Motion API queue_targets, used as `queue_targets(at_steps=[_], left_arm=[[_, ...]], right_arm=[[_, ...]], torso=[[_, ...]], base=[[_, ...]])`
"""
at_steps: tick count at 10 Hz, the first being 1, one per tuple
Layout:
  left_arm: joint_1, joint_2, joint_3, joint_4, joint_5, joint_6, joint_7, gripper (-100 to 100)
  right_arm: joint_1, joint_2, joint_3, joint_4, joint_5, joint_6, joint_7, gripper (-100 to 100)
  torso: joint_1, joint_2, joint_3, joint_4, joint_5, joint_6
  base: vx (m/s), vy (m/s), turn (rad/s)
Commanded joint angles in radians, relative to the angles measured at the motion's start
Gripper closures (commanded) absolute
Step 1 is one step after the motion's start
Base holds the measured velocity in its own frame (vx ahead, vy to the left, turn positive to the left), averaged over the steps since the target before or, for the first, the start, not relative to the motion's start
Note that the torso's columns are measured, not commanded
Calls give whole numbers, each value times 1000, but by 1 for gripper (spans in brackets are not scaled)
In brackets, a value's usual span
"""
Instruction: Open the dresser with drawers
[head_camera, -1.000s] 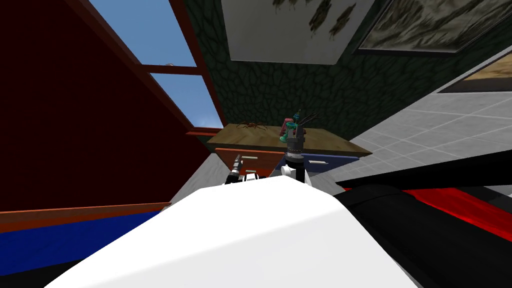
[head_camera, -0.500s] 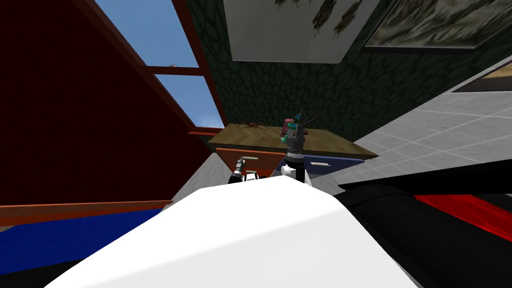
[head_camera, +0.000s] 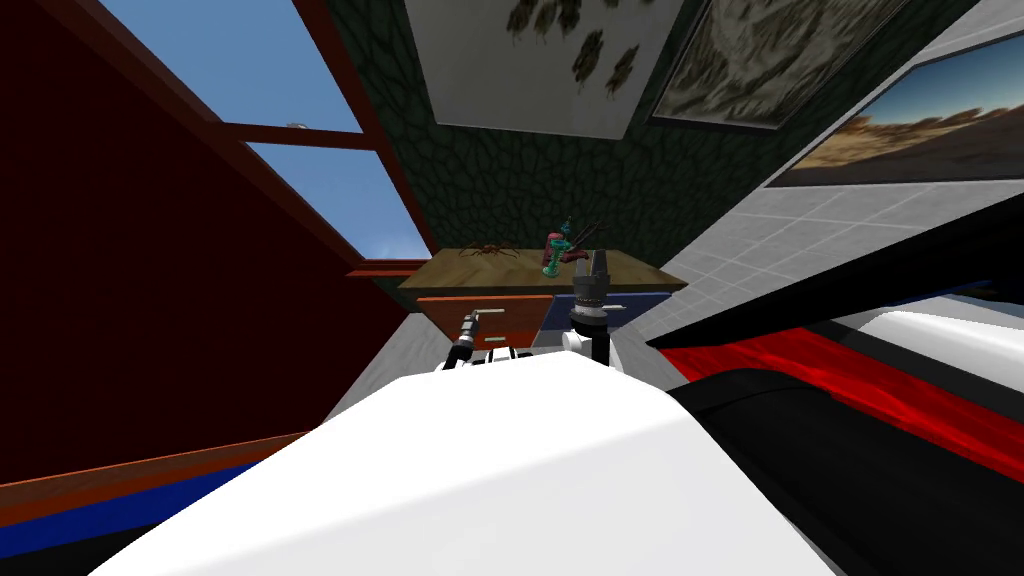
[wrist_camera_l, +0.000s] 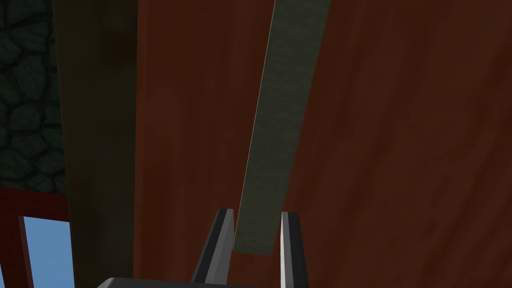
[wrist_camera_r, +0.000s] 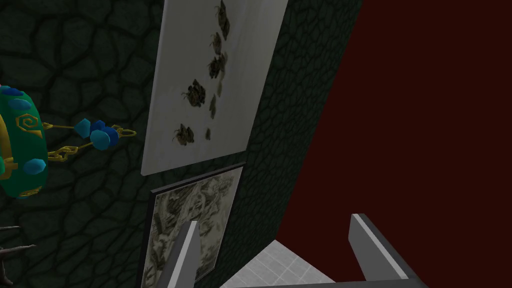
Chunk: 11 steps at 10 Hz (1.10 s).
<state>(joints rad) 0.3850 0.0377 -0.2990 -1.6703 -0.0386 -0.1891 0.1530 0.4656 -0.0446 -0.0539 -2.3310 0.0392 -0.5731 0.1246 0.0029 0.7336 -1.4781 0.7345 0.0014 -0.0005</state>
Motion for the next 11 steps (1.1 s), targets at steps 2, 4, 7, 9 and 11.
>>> queue_targets(at_steps=[2, 4, 7, 9, 11], left_arm=[[-29, 9, 100, 25, 11, 13, 27, 100], [-55, 11, 154, 43, 18, 17, 43, 100], [-105, 15, 235, 79, 31, 26, 74, 100], [-130, 17, 291, 97, 38, 30, 89, 100], [-155, 19, 343, 115, 44, 34, 104, 100]], right_arm=[[0, 0, 0, 0, 0, 0, 0, 0], [0, 0, 0, 0, 0, 0, 0, 0], [0, 0, 0, 0, 0, 0, 0, 0], [0, 0, 0, 0, 0, 0, 0, 0], [0, 0, 0, 0, 0, 0, 0, 0]], torso=[[1, 0, 0, 0, 0, -1], [2, 1, 0, -1, 1, 0], [3, 0, 0, 0, 0, -4], [2, 2, 1, 1, 0, -3], [1, 3, 2, 2, 0, -3]], base=[[-104, -40, -216], [-102, -21, -241], [-89, -37, -223], [-95, -45, -239], [-102, -48, -214]])
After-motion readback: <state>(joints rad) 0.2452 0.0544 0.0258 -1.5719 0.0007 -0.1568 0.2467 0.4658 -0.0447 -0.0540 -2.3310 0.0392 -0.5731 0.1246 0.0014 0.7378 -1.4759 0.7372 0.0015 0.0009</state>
